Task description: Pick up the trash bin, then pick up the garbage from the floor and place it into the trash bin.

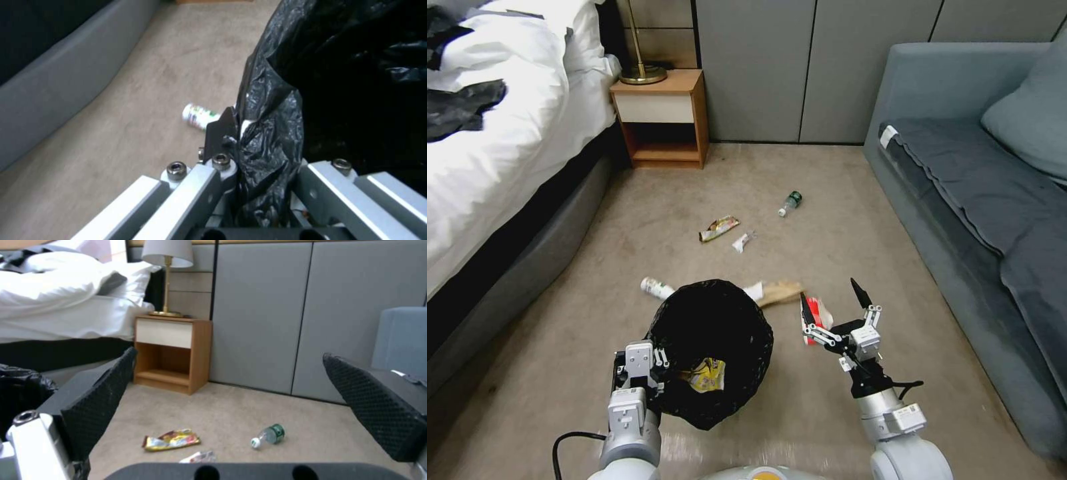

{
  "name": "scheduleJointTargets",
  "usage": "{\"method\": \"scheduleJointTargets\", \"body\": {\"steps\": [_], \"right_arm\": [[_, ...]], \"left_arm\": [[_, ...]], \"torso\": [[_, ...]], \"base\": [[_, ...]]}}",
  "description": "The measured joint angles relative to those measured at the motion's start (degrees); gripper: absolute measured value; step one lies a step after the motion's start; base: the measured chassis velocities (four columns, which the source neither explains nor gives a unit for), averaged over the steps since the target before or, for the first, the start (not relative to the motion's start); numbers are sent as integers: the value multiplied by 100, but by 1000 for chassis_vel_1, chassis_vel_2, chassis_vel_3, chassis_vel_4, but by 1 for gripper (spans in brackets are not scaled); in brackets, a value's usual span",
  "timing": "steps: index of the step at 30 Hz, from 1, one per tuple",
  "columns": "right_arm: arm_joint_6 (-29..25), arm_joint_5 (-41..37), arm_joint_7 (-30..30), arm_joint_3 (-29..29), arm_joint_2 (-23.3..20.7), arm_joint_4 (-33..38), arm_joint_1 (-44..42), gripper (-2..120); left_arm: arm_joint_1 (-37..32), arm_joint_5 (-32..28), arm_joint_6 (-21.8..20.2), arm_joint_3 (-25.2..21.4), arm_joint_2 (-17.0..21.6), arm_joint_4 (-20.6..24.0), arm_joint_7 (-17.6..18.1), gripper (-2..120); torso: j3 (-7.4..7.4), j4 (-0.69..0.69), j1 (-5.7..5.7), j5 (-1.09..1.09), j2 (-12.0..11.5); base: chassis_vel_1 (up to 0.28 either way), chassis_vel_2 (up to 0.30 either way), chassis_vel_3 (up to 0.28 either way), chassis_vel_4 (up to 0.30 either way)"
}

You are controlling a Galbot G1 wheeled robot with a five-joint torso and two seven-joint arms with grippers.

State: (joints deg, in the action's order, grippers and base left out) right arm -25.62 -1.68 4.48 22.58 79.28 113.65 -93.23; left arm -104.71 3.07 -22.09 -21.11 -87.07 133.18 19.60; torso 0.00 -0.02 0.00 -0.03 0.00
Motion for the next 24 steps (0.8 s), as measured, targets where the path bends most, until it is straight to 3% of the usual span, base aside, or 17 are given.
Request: {"method": "scheduleJointTargets", "body": {"steps": [9, 19, 24], "right_arm": [[-54, 15, 92, 8, -3, -16, 13, 100], [-46, -1, -24, 27, -2, -268, 125, 100], [377, 5, -328, 35, -49, -476, 148, 100]], "left_arm": [[18, 0, 1, 4, 0, -10, 0, 2], [18, -2, 0, 2, -5, -12, 0, 2], [13, -2, 0, -2, -8, -12, 2, 2]], "torso": [[1, 3, 1, 4, -1], [-1, 2, -1, 2, 0], [0, 3, 0, 3, 0]], "base": [[-244, 248, 234, -252], [16, -6, -11, 17], [0, 0, 0, 0]]}}
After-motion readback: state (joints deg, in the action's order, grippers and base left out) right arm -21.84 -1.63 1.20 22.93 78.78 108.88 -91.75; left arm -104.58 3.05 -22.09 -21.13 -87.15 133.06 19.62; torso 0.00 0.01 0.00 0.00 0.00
